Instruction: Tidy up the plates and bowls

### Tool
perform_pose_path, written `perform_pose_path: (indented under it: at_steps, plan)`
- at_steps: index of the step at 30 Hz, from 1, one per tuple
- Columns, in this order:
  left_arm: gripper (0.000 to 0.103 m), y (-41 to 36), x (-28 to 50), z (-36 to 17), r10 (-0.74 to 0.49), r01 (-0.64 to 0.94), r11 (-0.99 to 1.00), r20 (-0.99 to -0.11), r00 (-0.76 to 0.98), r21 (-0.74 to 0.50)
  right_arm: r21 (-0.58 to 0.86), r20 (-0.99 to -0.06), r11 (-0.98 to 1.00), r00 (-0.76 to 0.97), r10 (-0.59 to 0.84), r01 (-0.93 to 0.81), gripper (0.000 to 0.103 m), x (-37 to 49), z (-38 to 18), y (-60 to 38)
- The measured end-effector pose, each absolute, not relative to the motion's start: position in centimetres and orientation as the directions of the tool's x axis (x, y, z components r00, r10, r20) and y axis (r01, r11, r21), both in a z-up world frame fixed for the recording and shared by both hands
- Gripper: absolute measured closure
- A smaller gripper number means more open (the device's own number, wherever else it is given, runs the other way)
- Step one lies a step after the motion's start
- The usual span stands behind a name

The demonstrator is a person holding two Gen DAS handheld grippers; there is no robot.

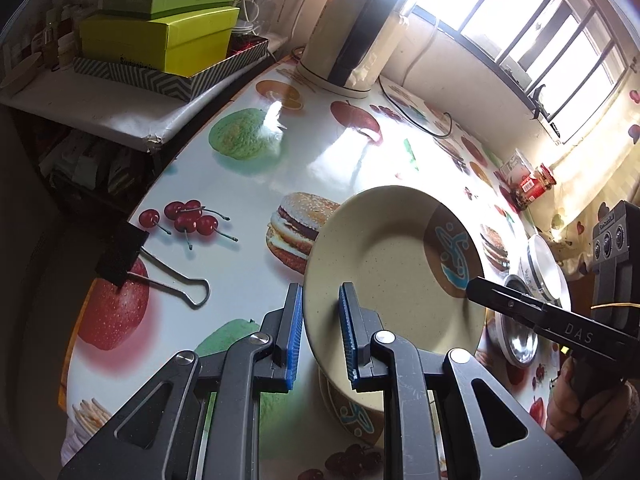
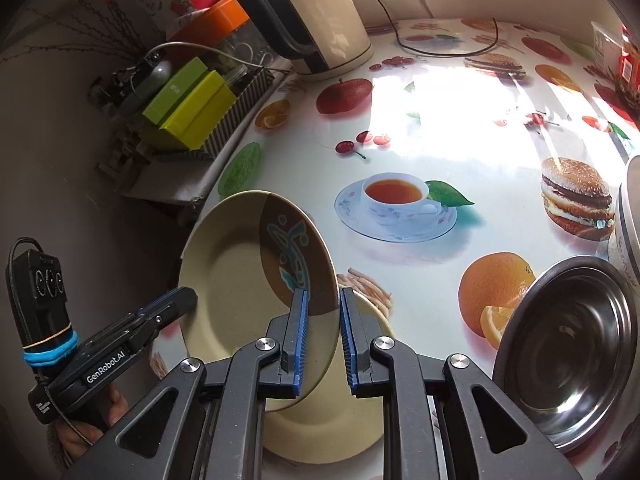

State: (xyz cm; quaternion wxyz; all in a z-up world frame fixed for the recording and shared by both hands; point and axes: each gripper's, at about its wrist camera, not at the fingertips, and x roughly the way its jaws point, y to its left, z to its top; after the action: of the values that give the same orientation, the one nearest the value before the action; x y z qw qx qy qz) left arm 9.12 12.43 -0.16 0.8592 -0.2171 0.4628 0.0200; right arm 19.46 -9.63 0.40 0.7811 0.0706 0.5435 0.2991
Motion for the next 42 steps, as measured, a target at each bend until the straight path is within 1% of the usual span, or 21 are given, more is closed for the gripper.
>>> perform_pose_path:
  at_steps: [23,32,35,38,42]
  plan:
    - [0.084,10.0,7.6,-2.5,-0.183,-0.221,0.917,-0.841,0.509,-0.333,0.429,-0.831,0.832,0.208,0.516,-0.352,0.087,17.5,-2.0,-12.3]
    - [0.084,9.4,7.6,-2.7,-0.164,-0.217,0.927,-0.853,0.496,-0.304,0.419,-0.839,0.84,0.206,0.504,-0.345,0.087,17.1,-2.5,-12.5]
    - [0.084,8.5,7.6,-2.3,-0.109,-0.199,0.951,-0.858,0.502,-0.237,0.427,-0.837,0.838,0.203,0.508,-0.339,0.087,17.1,-2.7,-12.5]
    - [0.084,8.7,7.7,-2.5,-0.13,-0.199,0.946,-0.86,0.493,-0.257,0.417,-0.84,0.844,0.21,0.499,-0.337,0.087,17.0,-2.9,-12.7]
    - [0.084,8.8,7.7,-2.6,-0.128,-0.2,0.946,-0.86,0.494,-0.256,0.419,-0.839,0.842,0.21,0.502,-0.339,0.087,16.9,-2.9,-12.7]
